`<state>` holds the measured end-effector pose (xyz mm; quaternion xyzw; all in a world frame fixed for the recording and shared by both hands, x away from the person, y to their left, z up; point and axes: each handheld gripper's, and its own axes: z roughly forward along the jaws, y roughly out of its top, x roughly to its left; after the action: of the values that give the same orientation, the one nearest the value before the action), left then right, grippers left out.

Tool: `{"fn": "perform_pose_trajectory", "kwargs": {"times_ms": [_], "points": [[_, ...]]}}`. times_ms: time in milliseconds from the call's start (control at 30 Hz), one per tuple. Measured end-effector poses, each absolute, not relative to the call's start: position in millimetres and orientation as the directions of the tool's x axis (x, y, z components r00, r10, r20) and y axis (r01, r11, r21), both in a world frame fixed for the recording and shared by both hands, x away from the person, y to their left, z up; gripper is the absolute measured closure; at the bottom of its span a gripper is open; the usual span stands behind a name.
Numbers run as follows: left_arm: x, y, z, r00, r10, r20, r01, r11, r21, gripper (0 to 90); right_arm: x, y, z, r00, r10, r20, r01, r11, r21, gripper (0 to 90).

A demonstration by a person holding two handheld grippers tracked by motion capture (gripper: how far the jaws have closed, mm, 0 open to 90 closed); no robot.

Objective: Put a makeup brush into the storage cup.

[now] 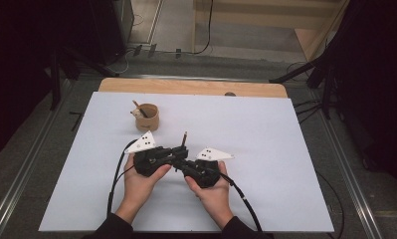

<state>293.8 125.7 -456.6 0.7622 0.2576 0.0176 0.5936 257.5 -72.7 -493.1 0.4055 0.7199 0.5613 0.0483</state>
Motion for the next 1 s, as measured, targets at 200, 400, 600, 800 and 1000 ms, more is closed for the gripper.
{"fn": "perform_pose_trajectory", "kwargs": {"times_ms": [200,400,600,800,1000], "points": [[294,126,-456,0.866,0.417,-0.275,0.369,-0.163,0.915,81.1,257,-72,-493,-0.673,0.643,0.365,0.518,0.057,0.854,85.6],[293,128,-453,0.867,0.431,-0.250,0.348,-0.163,0.923,84.0,256,-73,-492,-0.685,0.641,0.347,0.498,0.064,0.865,84.5],[294,133,-451,0.859,0.456,-0.233,0.331,-0.146,0.932,84.2,251,-72,-489,-0.689,0.652,0.317,0.470,0.069,0.880,27.2],[295,138,-450,0.850,0.475,-0.229,0.326,-0.132,0.936,84.3,248,-85,-488,-0.720,0.638,0.272,0.432,0.106,0.896,3.7],[298,141,-449,0.847,0.483,-0.220,0.319,-0.132,0.939,84.3,246,-101,-487,-0.730,0.642,0.234,0.390,0.110,0.914,0.0]]}}
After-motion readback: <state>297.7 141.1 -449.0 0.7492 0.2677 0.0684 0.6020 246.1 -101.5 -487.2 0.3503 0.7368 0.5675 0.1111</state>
